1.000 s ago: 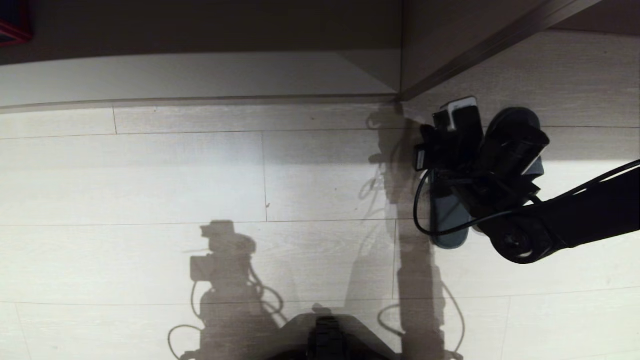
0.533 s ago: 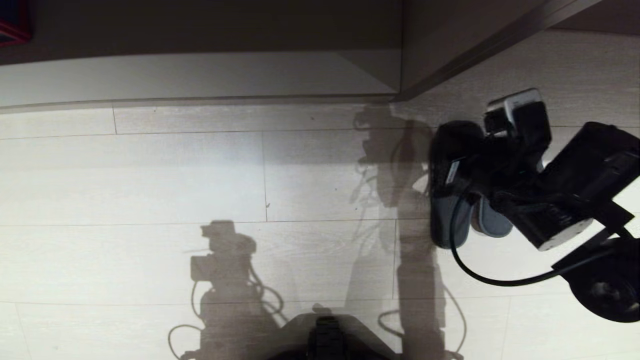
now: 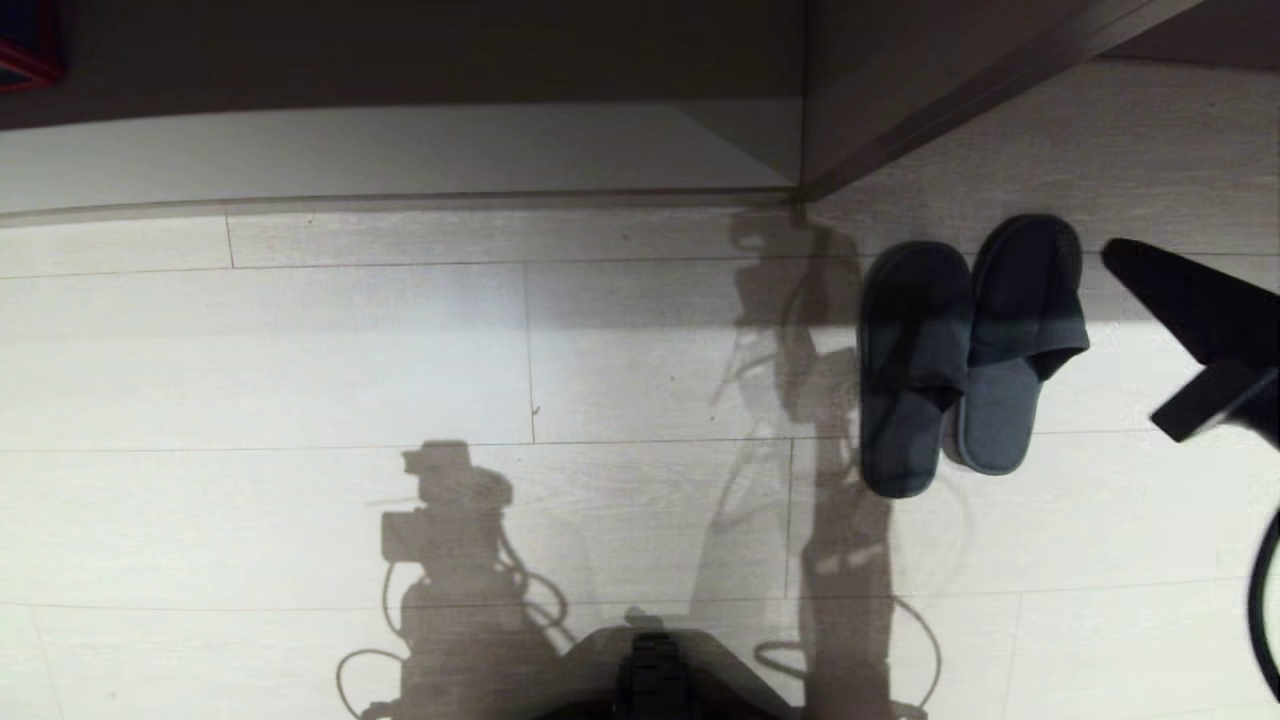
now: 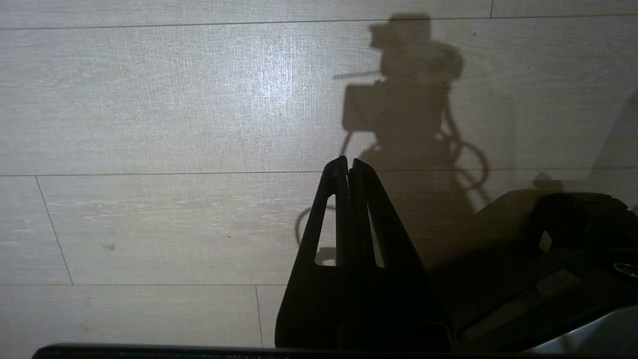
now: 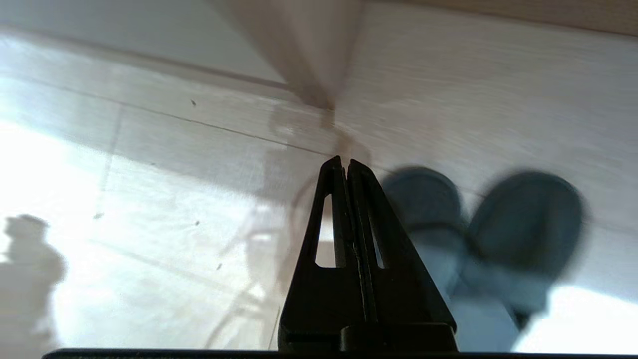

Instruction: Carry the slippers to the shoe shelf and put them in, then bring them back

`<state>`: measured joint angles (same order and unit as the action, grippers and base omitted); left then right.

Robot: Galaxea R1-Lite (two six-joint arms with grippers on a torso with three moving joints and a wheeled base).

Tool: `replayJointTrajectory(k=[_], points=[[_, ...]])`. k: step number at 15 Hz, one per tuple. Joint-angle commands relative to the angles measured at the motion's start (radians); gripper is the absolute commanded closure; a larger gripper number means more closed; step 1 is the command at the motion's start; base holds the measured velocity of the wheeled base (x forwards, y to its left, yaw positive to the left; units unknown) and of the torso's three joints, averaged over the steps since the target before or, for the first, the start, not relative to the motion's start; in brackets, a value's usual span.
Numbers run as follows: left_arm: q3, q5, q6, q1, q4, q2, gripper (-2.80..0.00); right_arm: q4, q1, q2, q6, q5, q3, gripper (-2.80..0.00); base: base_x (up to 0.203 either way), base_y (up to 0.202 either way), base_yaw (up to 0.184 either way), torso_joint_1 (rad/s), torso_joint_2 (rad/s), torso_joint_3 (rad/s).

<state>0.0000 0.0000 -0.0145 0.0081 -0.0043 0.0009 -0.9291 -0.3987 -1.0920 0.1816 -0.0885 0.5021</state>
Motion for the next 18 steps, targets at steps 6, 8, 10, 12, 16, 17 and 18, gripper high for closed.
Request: replayJointTrajectory(k=[6, 8, 10, 12, 16, 17, 18], points=[[0.0, 0.0, 0.004, 0.001, -0.002, 0.001, 0.0, 0.349, 0.322, 0.69, -0.109, 0.081, -0.172, 0.0, 0.0, 0.0, 0.0, 0.0, 0.0, 0.0], [0.0, 0.001, 0.001, 0.001, -0.002, 0.0, 0.0, 0.418, 0.373, 0.805, -0.122, 0.134, -0.235, 0.0, 0.0, 0.0, 0.0, 0.0, 0.0, 0.0], [0.0, 0.0, -0.001, 0.0, -0.002, -0.001, 0.0, 0.496, 0.387, 0.898, -0.132, 0.161, -0.308, 0.0, 0.0, 0.0, 0.0, 0.0, 0.0, 0.0], [0.0, 0.0, -0.002, 0.001, -0.001, 0.001, 0.0, 0.629, 0.39, 1.004, -0.134, 0.164, -0.368, 0.0, 0.0, 0.0, 0.0, 0.0, 0.0, 0.0], [0.0, 0.0, -0.002, 0.001, -0.002, 0.001, 0.0, 0.797, 0.394, 1.091, -0.116, 0.141, -0.5, 0.0, 0.0, 0.0, 0.0, 0.0, 0.0, 0.0], [0.0, 0.0, -0.002, 0.0, -0.002, 0.001, 0.0, 0.833, 0.394, 1.091, -0.112, 0.137, -0.502, 0.0, 0.0, 0.0, 0.0, 0.0, 0.0, 0.0], [0.0, 0.0, -0.002, 0.001, -0.001, 0.001, 0.0, 0.851, 0.394, 1.09, -0.111, 0.115, -0.501, 0.0, 0.0, 0.0, 0.0, 0.0, 0.0, 0.0]])
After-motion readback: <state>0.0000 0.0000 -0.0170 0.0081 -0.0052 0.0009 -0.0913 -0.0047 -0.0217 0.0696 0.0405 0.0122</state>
